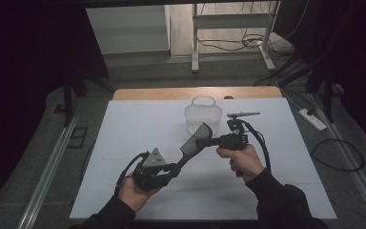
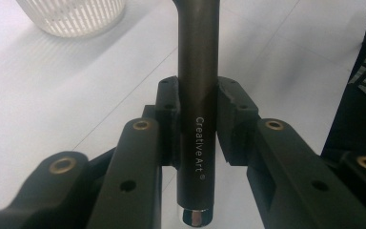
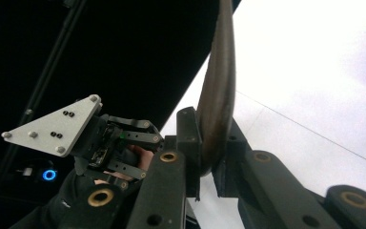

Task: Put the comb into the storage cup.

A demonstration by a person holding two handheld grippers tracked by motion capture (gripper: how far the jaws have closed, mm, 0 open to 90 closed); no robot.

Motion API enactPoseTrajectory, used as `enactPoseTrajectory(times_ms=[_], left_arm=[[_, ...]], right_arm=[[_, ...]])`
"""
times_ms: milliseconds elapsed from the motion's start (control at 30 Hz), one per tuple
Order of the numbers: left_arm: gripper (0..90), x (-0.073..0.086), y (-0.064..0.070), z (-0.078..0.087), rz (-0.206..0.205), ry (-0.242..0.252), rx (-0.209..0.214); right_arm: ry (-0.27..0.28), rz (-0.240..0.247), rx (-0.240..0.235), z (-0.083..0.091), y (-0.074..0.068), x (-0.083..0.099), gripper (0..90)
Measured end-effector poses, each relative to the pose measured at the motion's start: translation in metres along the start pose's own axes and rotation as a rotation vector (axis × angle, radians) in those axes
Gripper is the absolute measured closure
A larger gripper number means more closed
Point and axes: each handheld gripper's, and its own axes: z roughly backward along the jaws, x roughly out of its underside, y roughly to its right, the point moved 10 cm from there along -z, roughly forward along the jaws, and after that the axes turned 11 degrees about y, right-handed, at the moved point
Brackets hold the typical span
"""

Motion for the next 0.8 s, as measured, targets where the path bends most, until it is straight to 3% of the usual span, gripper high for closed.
enactPoseTrajectory(times_ms=[200, 433, 633, 800], left_arm=[[68.6, -0.002, -0.003, 0.0, 0.021, 0.016, 0.007], [51.5, -0.003, -0.006, 0.001, 0.045, 0.028, 0.0], [34.4, -0.001, -0.011, 0.001, 0.084, 0.03, 0.007], [22.4, -0.002, -0.016, 0.002, 0.11, 0.042, -0.007]], right_arm=[[0.002, 0.017, -0.004, 0.001, -0.001, 0.0, 83.6], [0.018, 0.044, 0.017, 0.003, 0.0, -0.003, 83.6], [0.034, 0.11, 0.026, 0.007, -0.001, -0.005, 83.5], [0.041, 0.124, 0.036, 0.008, 0.0, -0.005, 83.5]])
